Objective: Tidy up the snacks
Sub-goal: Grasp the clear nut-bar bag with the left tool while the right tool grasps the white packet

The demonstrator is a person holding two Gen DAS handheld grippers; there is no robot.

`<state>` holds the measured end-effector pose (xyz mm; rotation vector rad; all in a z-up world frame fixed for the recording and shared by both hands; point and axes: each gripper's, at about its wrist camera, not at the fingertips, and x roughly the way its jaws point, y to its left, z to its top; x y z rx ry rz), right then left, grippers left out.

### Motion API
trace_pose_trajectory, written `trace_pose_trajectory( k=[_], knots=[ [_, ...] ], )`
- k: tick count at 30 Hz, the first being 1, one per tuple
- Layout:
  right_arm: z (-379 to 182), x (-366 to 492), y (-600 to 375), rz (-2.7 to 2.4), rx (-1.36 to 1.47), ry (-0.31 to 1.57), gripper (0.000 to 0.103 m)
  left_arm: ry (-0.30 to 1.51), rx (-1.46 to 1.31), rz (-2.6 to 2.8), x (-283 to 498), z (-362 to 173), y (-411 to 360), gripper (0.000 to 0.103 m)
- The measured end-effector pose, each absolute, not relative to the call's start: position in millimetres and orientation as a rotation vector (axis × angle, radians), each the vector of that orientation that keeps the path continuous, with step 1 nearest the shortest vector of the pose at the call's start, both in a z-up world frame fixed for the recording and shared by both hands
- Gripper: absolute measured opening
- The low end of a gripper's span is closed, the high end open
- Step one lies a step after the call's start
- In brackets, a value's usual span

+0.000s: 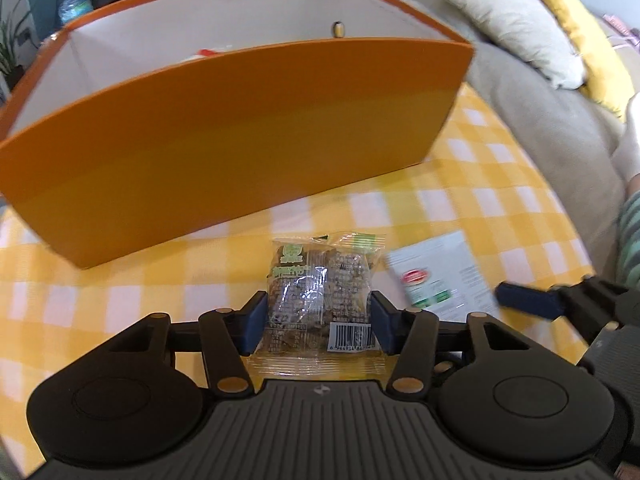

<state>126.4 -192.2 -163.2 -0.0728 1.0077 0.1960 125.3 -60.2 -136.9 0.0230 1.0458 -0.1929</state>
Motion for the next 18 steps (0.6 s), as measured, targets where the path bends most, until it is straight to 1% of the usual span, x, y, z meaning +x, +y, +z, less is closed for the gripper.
trace_pose_trajectory(
  k=[6,10,13,18],
  knots=[
    [-165.8,127.8,-189.8,0.182,-0.074,1.002,0.082,1.046,0.038,-0.175,119.1,-137.1,-47.7,0.061],
    [-166.7,128.1,-189.5,0.178,-0.072,0.999,0.083,1.048,0.047,-0.171,120.1,-141.0,-49.0,0.064],
    [-167.2,128.3,-189.2,0.177,-0.074,0.997,0.082,1.043,0.045,-0.168,120.0,-141.7,-49.8,0.065],
    [-165.0,123.6,-188.9,0.184,-0.077,0.99,0.074,1.018,0.035,-0.163,118.4,-142.9,-48.8,0.067]
  ],
)
